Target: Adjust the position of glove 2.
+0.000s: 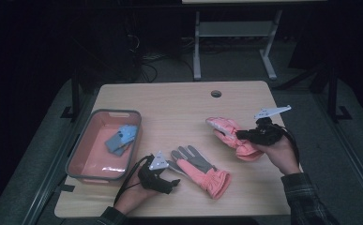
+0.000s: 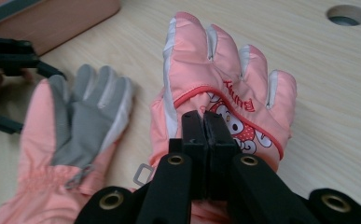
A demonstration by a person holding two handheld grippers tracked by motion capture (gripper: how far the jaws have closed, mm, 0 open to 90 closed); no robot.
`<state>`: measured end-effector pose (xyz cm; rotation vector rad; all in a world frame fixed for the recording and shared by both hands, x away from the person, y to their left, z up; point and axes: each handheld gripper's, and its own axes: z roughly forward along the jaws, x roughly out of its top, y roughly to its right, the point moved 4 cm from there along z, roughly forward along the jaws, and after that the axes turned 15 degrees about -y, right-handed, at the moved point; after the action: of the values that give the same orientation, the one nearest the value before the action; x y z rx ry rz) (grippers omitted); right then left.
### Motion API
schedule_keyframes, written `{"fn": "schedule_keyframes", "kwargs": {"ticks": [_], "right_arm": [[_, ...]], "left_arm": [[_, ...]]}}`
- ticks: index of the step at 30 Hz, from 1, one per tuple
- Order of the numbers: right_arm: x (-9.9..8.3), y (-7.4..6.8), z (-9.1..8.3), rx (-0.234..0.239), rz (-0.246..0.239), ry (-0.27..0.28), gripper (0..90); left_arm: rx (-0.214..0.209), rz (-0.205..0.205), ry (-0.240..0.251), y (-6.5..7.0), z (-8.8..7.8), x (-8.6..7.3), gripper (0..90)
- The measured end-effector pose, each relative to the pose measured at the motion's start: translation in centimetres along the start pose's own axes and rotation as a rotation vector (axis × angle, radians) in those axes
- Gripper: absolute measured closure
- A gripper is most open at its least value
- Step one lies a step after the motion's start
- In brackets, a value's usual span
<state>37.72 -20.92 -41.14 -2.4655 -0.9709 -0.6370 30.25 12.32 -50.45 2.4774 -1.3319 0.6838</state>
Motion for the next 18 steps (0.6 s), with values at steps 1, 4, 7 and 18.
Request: {"fn": "schedule_keyframes", "kwargs": {"ticks": [1,4,7,18], "right_arm": [[0.1,-0.3,0.0,0.004,-0.011,0.001,88.7],[0.4,-1.4,0.1,0.025,-0.03,0.008,88.7],[0.6,-2.6,0.1,0.048,-0.05,0.014,88.7],[1.2,-6.8,0.7,0.121,-0.141,0.02,88.7]], "left_arm": [[0.0,0.0,0.0,0.0,0.0,0.0,12.8],[-0.001,-0.002,0.001,0.0,0.0,0.0,12.8],[-0.003,-0.007,0.004,0.0,0.0,0.0,12.7],[-0.003,-0.006,0.004,0.0,0.0,0.0,12.7]]}}
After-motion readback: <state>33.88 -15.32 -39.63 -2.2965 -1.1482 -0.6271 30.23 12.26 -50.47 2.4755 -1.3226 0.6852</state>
